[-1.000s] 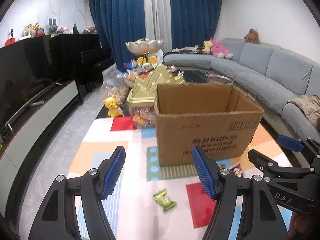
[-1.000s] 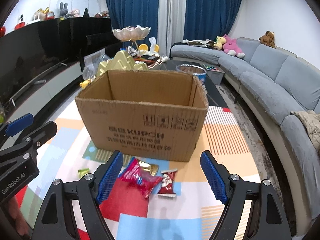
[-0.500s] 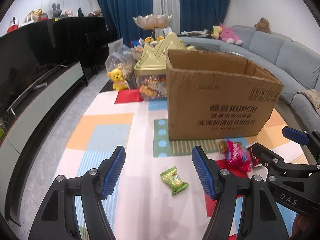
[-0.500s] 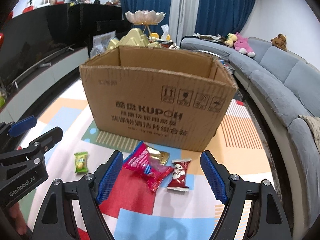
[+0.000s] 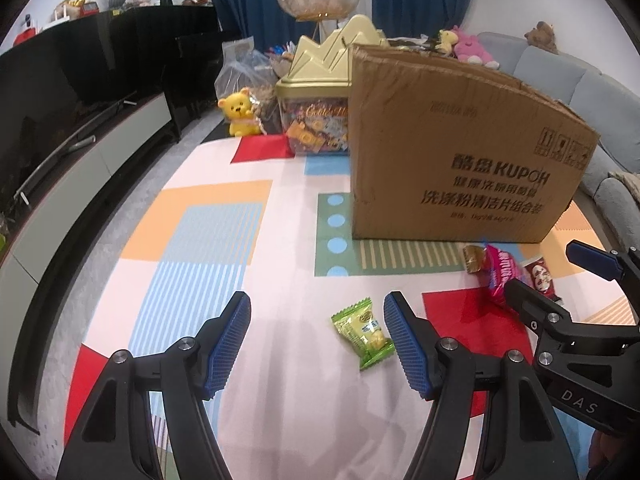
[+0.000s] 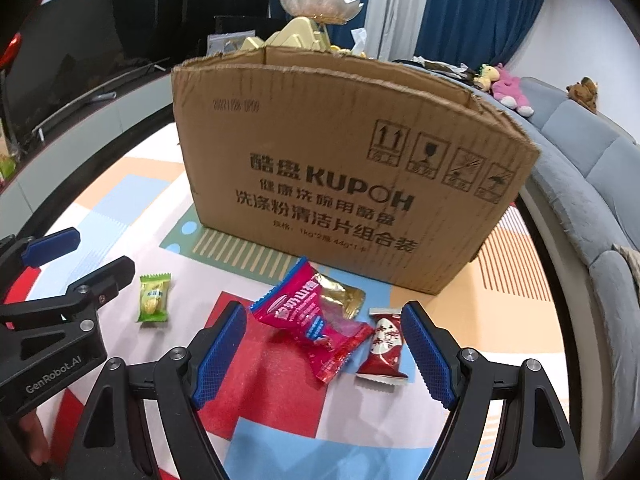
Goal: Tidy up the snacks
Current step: 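Lower the left tool onto the light-green candy while the right tool approaches the pink candy bag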
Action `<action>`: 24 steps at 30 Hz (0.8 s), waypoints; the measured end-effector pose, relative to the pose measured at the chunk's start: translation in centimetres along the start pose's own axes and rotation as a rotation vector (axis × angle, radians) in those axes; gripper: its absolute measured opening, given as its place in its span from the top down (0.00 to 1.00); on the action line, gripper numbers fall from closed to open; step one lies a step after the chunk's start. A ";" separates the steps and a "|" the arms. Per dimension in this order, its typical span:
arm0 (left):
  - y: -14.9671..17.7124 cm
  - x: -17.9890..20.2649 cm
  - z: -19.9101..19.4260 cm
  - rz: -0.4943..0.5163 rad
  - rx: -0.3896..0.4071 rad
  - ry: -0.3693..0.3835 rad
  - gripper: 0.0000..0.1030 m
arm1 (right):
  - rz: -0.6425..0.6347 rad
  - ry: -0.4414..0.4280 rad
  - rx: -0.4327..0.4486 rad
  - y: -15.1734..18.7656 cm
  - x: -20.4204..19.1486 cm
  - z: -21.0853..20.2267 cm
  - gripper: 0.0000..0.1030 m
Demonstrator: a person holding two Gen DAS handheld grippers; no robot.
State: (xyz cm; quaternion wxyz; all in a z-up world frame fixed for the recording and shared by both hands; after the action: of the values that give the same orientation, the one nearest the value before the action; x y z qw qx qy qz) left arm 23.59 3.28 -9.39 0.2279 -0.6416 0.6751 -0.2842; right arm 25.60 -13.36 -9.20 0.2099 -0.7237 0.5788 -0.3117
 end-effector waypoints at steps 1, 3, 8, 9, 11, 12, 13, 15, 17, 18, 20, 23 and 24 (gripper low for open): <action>0.1 0.0 0.2 -0.003 -0.004 0.000 0.34 | -0.005 -0.003 -0.004 0.0 -0.1 0.3 0.22; 0.3 -0.1 0.7 -0.007 -0.017 0.000 0.34 | -0.014 -0.010 -0.010 0.0 -0.5 0.7 0.22; 1.0 -0.3 1.8 -0.027 -0.052 0.004 0.34 | -0.036 -0.022 -0.023 -0.1 -1.1 1.8 0.22; 1.0 -0.4 1.9 -0.032 -0.055 0.007 0.34 | -0.040 -0.024 -0.028 0.0 -1.2 2.0 0.22; 1.1 -0.4 2.2 -0.038 -0.062 0.009 0.34 | -0.043 -0.026 -0.037 0.0 -1.5 2.5 0.22; 1.1 -0.3 2.3 -0.040 -0.064 0.012 0.34 | -0.044 -0.026 -0.041 0.0 -1.6 2.7 0.22; 1.1 -0.2 2.4 -0.040 -0.066 0.014 0.34 | -0.045 -0.027 -0.045 0.0 -1.6 2.9 0.22; 1.1 0.1 2.6 -0.038 -0.070 0.018 0.34 | -0.043 -0.027 -0.054 0.1 -1.6 3.3 0.22; 1.2 0.3 2.9 -0.034 -0.078 0.018 0.34 | -0.038 -0.027 -0.064 0.2 -1.6 3.6 0.24; 1.3 0.3 3.1 -0.035 -0.081 0.020 0.34 | -0.036 -0.028 -0.066 0.2 -1.6 3.8 0.25; 1.3 0.4 3.3 -0.036 -0.087 0.019 0.34 | -0.032 -0.031 -0.075 0.2 -1.7 4.1 0.29; 1.5 0.4 3.8 -0.039 -0.101 0.020 0.39 | -0.025 -0.037 -0.086 0.6 -1.5 4.6 0.35; 1.5 0.4 3.9 -0.039 -0.104 0.021 0.40 | -0.022 -0.038 -0.092 0.7 -1.5 4.7 0.36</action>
State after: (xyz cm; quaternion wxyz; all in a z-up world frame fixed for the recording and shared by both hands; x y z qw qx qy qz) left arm 25.01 2.53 -13.25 0.1817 -0.6625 0.6787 -0.2597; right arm 28.19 -12.37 -13.37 0.1841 -0.7447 0.5805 -0.2731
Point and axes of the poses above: each gripper's, at about its wrist camera, not at the fingertips, and z roughly the way its jaws point, x to its right, y to its underside, the point moved 3 cm from there along z, roughly the way its jaws point, and after that the axes turned 8 degrees about y, right-handed, at the moved point
